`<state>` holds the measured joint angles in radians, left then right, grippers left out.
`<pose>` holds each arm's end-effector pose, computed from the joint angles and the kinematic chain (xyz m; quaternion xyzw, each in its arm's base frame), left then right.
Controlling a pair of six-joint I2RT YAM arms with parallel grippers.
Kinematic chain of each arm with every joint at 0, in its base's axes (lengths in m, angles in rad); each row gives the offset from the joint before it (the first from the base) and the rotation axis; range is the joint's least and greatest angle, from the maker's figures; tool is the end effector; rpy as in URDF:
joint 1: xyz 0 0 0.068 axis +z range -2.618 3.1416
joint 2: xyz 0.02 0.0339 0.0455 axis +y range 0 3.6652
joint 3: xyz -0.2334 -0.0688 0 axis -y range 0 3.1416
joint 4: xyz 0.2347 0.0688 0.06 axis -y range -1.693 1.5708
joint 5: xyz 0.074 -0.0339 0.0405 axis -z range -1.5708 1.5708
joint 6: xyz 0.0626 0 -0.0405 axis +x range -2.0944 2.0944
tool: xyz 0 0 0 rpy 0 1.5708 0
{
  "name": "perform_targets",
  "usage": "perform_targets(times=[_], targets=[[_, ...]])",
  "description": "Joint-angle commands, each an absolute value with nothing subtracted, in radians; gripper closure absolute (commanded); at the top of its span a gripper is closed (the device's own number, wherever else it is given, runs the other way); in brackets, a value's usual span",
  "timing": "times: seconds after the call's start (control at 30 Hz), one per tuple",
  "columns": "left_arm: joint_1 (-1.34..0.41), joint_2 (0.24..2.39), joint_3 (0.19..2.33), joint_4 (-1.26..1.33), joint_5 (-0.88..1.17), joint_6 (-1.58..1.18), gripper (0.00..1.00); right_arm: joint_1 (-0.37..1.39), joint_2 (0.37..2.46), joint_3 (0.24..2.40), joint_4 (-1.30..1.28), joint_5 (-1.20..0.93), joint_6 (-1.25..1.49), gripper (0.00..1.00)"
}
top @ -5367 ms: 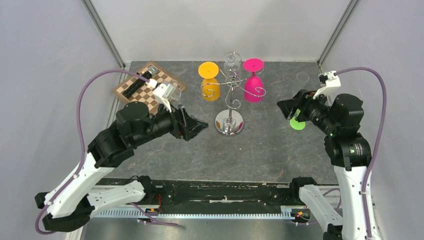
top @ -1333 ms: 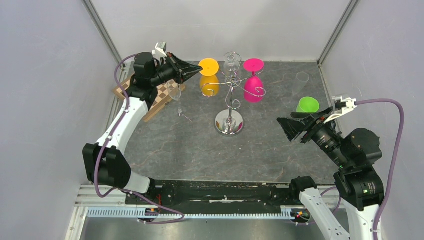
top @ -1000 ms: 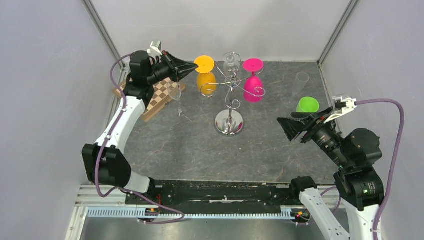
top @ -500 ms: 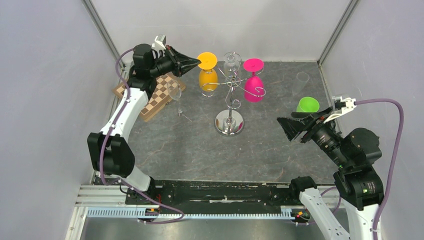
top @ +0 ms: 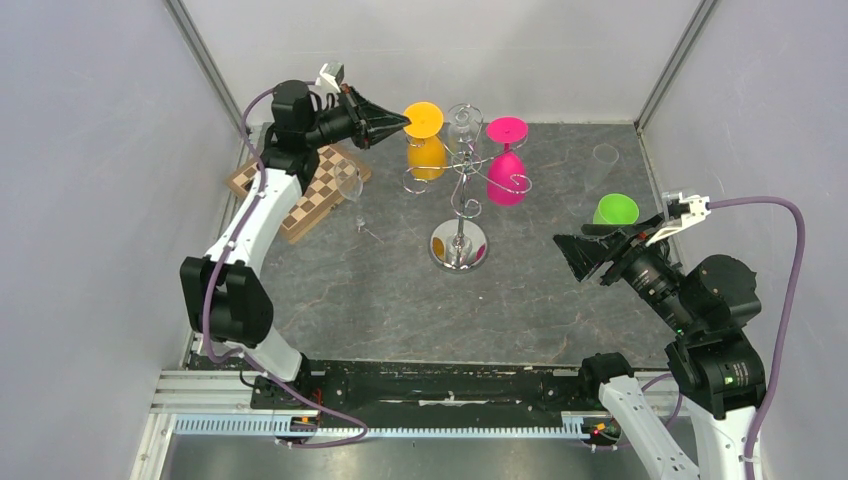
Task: Take the wine glass off the wine glass rack
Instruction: Pick up the wine glass from the wine rack.
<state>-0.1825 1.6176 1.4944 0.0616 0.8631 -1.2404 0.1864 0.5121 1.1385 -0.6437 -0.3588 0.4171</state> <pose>0.3707 -0.1168 0.3703 -0.0866 0.7159 -0.6371 0.2723 0.0982 0.0409 0.4118 -0.0435 0.7115 0.3265 0.6207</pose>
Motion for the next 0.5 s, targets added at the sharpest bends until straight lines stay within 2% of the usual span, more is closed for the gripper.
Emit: perform_targets(times=[0.0,0.47], targets=[[-0.205,1.622,1.560,0.076,0.916,-1.218,0.98,0.191,0.516,1.136,-0.610,-0.350,0.407,0.30],[-0.222,1.537,1.520,-0.026,0.948,-1.122,0.98,0.190,0.506,1.157,-0.620,-0.345,0.421,0.30]])
